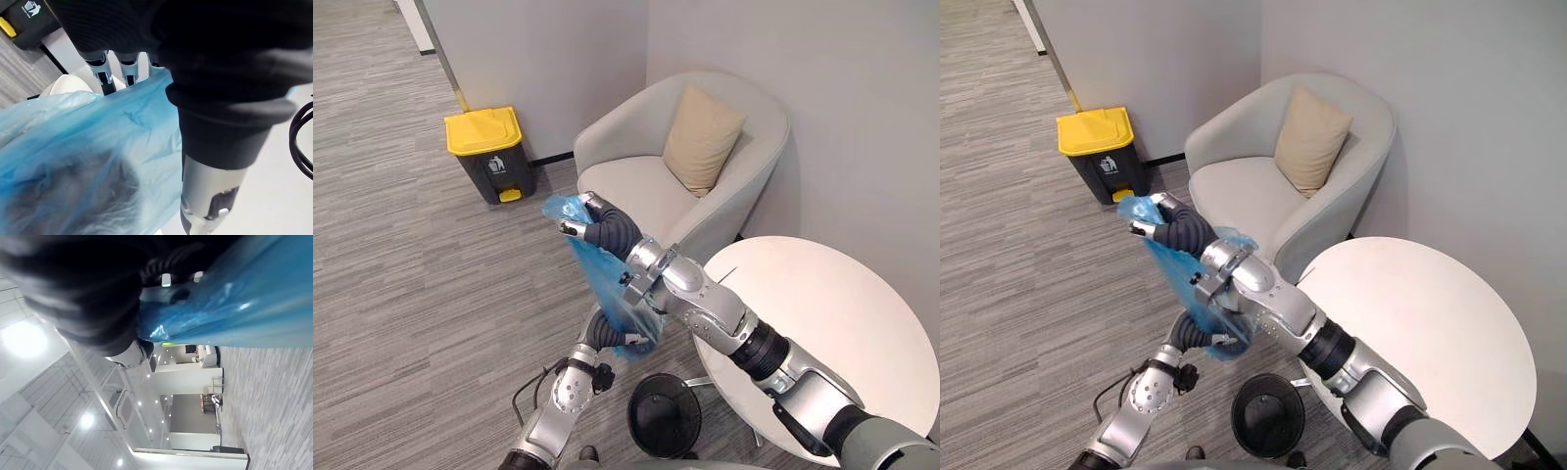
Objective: Gather rubbish on tea table into small bin, then transfer packed bag to large trash can.
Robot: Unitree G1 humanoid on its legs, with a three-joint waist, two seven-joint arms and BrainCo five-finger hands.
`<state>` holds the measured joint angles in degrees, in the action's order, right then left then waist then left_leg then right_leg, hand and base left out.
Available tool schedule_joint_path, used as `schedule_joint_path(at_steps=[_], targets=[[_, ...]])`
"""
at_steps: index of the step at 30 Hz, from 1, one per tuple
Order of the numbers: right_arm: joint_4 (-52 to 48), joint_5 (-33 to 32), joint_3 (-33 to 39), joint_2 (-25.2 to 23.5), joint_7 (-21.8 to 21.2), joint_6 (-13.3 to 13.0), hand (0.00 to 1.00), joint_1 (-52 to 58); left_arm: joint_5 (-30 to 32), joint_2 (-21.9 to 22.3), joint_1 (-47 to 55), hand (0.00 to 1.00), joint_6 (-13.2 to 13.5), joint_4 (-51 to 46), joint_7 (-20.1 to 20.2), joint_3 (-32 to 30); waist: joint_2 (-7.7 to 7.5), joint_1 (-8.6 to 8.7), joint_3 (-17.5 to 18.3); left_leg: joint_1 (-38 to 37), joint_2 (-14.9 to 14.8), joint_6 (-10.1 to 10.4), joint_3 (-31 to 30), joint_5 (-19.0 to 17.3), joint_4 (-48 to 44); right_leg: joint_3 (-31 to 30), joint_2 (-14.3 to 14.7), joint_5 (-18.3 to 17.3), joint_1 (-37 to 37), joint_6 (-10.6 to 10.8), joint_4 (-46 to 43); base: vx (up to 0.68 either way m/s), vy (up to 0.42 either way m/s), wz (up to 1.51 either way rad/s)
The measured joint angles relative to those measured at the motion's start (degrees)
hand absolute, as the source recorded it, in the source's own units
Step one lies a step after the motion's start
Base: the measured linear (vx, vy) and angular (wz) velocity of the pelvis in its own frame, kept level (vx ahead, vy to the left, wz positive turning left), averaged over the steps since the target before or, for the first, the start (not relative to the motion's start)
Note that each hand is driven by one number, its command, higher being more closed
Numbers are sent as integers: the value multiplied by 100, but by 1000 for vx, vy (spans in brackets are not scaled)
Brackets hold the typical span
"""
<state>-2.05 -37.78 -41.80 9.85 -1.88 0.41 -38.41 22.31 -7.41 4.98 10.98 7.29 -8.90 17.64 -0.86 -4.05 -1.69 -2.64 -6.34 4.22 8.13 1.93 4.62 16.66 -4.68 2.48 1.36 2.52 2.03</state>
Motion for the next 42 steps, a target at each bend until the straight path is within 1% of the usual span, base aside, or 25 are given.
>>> schedule_joint_path(at_steps=[3, 5, 6, 9, 10, 11, 15, 19, 21, 25, 27, 32, 34, 37, 38, 39, 42], targets=[[-100, 1, -235, -101, 1, 30, 100, 6, 158, 150, -10, 0, -241, -279, -13, -59, 2, -2, 1, -17, 3, 1, 0, 1, 28, -1, 1, 0, 8, 0, 11, 0, 0, 0], [-100, 3, -259, -196, 1, 125, 100, 14, 279, 301, -28, 0, -440, -386, -14, -121, 2, -1, 1, -20, 9, 1, -1, 1, 38, -1, -2, 0, 10, 0, 15, 0, 0, 0], [-102, 14, -266, -307, 1, 246, 100, 47, 379, 449, -103, 0, -667, -457, -13, -236, 4, -1, 2, -25, 10, 0, -5, 1, 39, -1, -3, 0, 17, 0, 17, 0, 0, 0], [-102, 18, -321, -406, 1, 280, 100, 211, 457, 522, -263, 0, -884, -476, -14, -268, 11, -5, 13, -39, 10, 1, -19, 1, 47, 0, -3, -1, 36, 1, 23, 1, 3, 1], [-102, 29, -357, -484, 1, 353, 100, 330, 504, 547, -314, 0, -1020, -495, -14, -279, 20, -1, 32, -40, 13, 1, -18, 1, 52, -1, -4, -1, 36, 1, 25, 0, 0, 0], [-103, 63, -372, -511, 0, 402, 100, 398, 549, 579, -366, 100, -1137, -495, -13, -302, 26, -1, 39, -43, 15, 1, -18, 1, 53, -1, -6, -1, 38, 1, 25, 0, 0, 0], [-140, 202, -417, -514, -6, 502, 100, 485, 589, 735, -398, 100, -1416, -494, -13, -452, 36, 5, 66, -61, 18, 0, -12, 1, 56, -11, -8, -1, 49, 1, 25, 0, 0, 0], [-212, 235, -572, -533, -102, 510, 100, 538, 588, 733, -399, 100, -1496, -462, 10, -475, 97, 9, 163, -65, 22, 0, -11, 1, 67, -13, -11, -1, 48, 1, 25, 0, 0, 0], [-341, 235, -743, -556, -186, 522, 100, 575, 563, 734, -449, 100, -1494, -456, 7, -478, 112, 6, 177, -75, 22, 1, -8, 1, 68, -18, -11, -1, 53, 1, 26, 0, 0, 0], [-396, 235, -746, -649, -192, 522, 100, 648, 476, 733, -504, 100, -1483, -455, 8, -483, 112, 4, 210, -85, 29, 5, -9, 5, 69, -20, -20, -1, 62, 1, 25, 0, 0, 0], [-396, 234, -751, -688, -194, 521, 100, 648, 421, 733, -504, 100, -1470, -450, 9, -483, 125, 7, 283, -84, 29, 5, -9, 5, 71, -20, -20, -1, 59, 2, 25, 0, 0, 0], [-396, 233, -771, -744, -236, 521, 100, 655, 303, 741, -504, 100, -1332, -444, 10, -482, 139, 8, 323, -86, 29, 7, -9, 8, 72, -20, -20, -2, 61, 2, 24, 0, 0, 0], [-397, 233, -773, -770, -338, 521, 100, 760, 231, 741, -504, 100, -1281, -443, 8, -483, 139, 8, 324, -87, 29, 7, -9, 8, 72, -21, -20, -2, 61, 2, 23, 0, 0, 0], [-402, 247, -777, -770, -444, 520, 100, 894, 178, 741, -503, 100, -1281, -422, 8, -484, 137, 8, 325, -87, 29, 7, -9, 8, 72, -21, -21, -2, 61, 2, 23, 0, 0, 0], [-402, 261, -781, -770, -458, 520, 0, 944, 117, 741, -503, 100, -1280, -401, 7, -485, 137, 10, 325, -87, 29, 7, -10, 8, 72, -21, -21, -2, 60, 2, 23, 0, 0, 0], [-402, 280, -780, -770, -462, 520, 0, 952, 84, 741, -503, 100, -1273, -379, 6, -485, 137, 11, 325, -88, 30, 7, -9, 8, 72, -21, -21, -2, 61, 2, 23, 0, 0, 0], [-467, 648, -781, -771, -608, 517, 0, 965, 37, 744, -500, 100, -1232, -196, 8, -486, 136, 19, 326, -88, 30, 7, -9, 8, 72, -22, -21, -2, 60, 2, 23, 0, 0, 0]])
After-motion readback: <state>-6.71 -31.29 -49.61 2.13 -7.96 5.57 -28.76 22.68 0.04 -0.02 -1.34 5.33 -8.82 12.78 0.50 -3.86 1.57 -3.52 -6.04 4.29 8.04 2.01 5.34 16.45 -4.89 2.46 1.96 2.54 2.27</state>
